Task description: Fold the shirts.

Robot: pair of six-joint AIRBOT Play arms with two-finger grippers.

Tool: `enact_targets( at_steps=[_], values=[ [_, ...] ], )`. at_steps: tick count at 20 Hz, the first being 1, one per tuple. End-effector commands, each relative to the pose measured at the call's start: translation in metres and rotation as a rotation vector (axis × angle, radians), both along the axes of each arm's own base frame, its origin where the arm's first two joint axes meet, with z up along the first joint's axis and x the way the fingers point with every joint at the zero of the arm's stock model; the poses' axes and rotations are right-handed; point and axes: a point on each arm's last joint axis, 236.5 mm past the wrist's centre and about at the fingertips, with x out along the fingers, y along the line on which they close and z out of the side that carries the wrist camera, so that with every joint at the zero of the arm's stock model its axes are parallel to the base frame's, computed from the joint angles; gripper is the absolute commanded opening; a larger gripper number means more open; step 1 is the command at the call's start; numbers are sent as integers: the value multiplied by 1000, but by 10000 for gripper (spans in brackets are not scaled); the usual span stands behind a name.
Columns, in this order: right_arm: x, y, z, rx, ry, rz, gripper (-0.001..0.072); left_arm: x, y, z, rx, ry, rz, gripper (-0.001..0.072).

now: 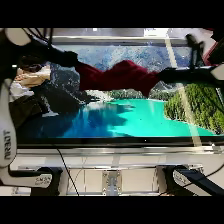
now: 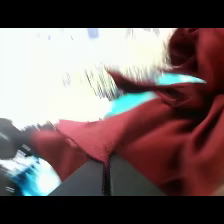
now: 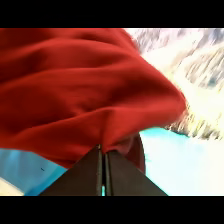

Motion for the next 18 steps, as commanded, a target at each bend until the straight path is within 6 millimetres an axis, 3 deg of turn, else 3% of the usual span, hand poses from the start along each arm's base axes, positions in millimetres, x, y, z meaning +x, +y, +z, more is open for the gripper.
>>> enact_targets(
  at_steps=[1, 4, 5, 7, 8, 10, 14, 16, 18],
  values=[
    [-51, -23, 92, -81, -203, -53, 27, -49, 35, 93, 43, -228, 93, 15],
    [-90, -30, 153, -133, -372, -102, 27, -101, 58, 137, 66, -327, 150, 14],
    [-97, -31, 162, -138, -399, -107, 27, -111, 68, 145, 74, -348, 187, 14],
    [-100, -26, 151, -117, -341, -93, 27, -115, 83, 136, 116, -305, 239, 13],
    [-96, -23, 135, -117, -290, -76, 27, -111, 88, 121, 146, -258, 251, 14],
    [-78, -21, 92, -106, -176, -59, 27, -98, 96, 73, 220, -103, 266, 14],
    [-50, -6, -21, -87, 106, 1, 28, -67, 102, -53, 347, 225, 246, 14],
    [-42, 11, -76, -80, 219, 36, 27, -51, 99, -114, 371, 342, 244, 14],
    [-33, 30, -128, -86, 290, 62, 28, -32, 96, -164, 379, 397, 250, 14]
  ],
)
